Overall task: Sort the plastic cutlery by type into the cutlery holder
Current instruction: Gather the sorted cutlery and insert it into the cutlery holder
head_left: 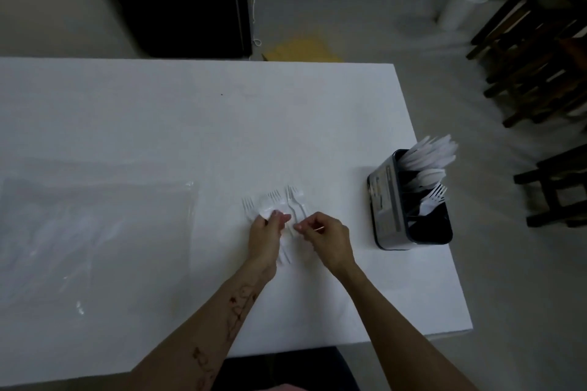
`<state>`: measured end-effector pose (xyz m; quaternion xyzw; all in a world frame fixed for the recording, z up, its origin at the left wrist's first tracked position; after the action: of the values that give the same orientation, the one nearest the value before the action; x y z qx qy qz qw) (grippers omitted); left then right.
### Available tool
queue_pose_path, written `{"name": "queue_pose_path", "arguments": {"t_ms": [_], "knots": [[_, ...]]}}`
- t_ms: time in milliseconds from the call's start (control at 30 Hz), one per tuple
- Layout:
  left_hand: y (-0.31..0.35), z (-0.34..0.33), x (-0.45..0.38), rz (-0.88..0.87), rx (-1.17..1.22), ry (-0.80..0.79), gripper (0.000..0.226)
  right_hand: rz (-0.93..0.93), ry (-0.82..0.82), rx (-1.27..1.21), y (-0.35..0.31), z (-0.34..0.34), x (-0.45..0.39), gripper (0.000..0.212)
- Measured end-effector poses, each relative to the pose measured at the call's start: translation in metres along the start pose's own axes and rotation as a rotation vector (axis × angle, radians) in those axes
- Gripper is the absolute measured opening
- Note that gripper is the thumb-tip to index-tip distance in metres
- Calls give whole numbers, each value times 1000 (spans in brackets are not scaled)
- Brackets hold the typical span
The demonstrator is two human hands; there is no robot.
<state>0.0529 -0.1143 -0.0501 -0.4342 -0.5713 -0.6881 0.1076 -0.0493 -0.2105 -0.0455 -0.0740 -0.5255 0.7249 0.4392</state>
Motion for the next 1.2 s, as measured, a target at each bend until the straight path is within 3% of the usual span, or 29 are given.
{"name": "queue_pose_path", "arguments": {"t_ms": [67,100,267,367,467,533,667,767,933,1033,1100,1200], "knots": [[1,7,-1,11,93,57,22,-50,202,211,8,2,-5,18],[1,11,-3,28,129,49,22,-71,228,319,10,2,-6,20],[-1,19,-5,121,228,-80,23,-42,151,529,16,-3,-9,9],[0,16,-5,151,284,-148,29,17,167,188,9,-1,-4,11],[3,8,-2,190,348,-208,29,16,-113,-79,-2,-9,3,8],[4,7,-3,173,365,-175,24,-8,-168,-86,0,-15,5,4],[2,16,-8,122,245,-44,15,-69,173,209,12,-15,-4,20],[-1,22,-9,116,134,-12,19,-106,114,413,14,-19,-10,22],[-5,27,-12,127,154,-15,16,-99,258,131,7,-14,-3,14],[-1,22,-5,159,305,-106,16,-22,64,-145,-5,-19,3,9],[2,18,1,198,383,-155,20,2,-115,-167,-10,-26,7,5],[2,21,-2,137,320,-41,20,46,-76,-11,-6,-30,5,8]]}}
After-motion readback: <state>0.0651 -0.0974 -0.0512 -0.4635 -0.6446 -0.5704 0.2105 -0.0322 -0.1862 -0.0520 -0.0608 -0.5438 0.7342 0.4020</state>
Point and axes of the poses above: each hand's wrist, its own x-axis away from the middle knuckle, its own z-axis out of the back of the hand, y = z × x, the point moved 3 cm from there along -x, towards the middle knuckle, and after that the axes turned 3 degrees about z, right-handed, at the moved point
